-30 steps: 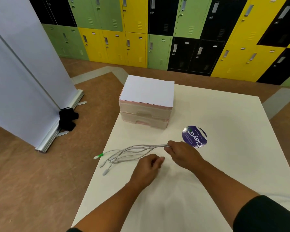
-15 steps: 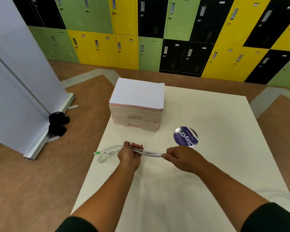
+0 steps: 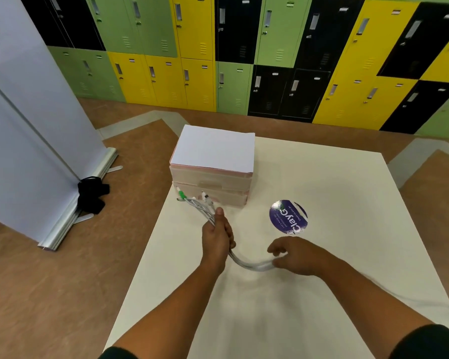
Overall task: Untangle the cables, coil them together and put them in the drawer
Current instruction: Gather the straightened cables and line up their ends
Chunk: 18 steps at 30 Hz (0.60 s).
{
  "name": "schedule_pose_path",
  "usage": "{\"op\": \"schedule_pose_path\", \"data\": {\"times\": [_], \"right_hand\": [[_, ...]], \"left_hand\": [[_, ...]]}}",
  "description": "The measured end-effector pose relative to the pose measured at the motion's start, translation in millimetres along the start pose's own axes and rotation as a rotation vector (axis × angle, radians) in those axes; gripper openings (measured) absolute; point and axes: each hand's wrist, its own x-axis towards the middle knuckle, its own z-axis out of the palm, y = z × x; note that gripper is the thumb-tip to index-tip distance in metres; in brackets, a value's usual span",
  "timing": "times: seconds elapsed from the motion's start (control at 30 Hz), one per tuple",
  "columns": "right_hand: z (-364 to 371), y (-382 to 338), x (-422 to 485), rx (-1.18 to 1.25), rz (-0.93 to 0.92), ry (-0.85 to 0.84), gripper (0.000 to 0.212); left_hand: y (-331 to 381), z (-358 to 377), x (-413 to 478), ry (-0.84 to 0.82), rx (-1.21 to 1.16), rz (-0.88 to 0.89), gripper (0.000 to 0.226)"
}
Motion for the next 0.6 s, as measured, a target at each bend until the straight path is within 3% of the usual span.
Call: {"op": "schedule_pose_path", "data": {"times": [0.17, 0.27, 0.4, 0.5, 0.6], "right_hand": [[-10.0, -26.2, 3.8, 0.331, -0.063, 0.252, 0.028], [-17.9, -50.9, 8.8, 0.481, -0.104, 0.317, 0.032], [-20.1, -66.8, 15.8, 0.644, -0.108, 0.255, 0.041], [-14.7, -73.9, 14.7, 0.695, -0.123, 0.179, 0.025], [-8.6, -79.7, 12.5, 0.829, -0.099, 0.159, 0.026]], "left_hand": [[-10.5, 2.6, -10.9, -0.243, 0.171, 0.053, 0.047], [-16.2, 7.3, -16.2, -0.330, 0.291, 0.075, 0.047], [-14.2, 15.5, -23.5, -0.419, 0.342, 0.094, 0.045], [-10.8, 20.0, -26.9, -0.453, 0.399, 0.114, 0.040], [-10.3, 18.0, -26.6, -0.507, 0.433, 0.146, 0.037]]}}
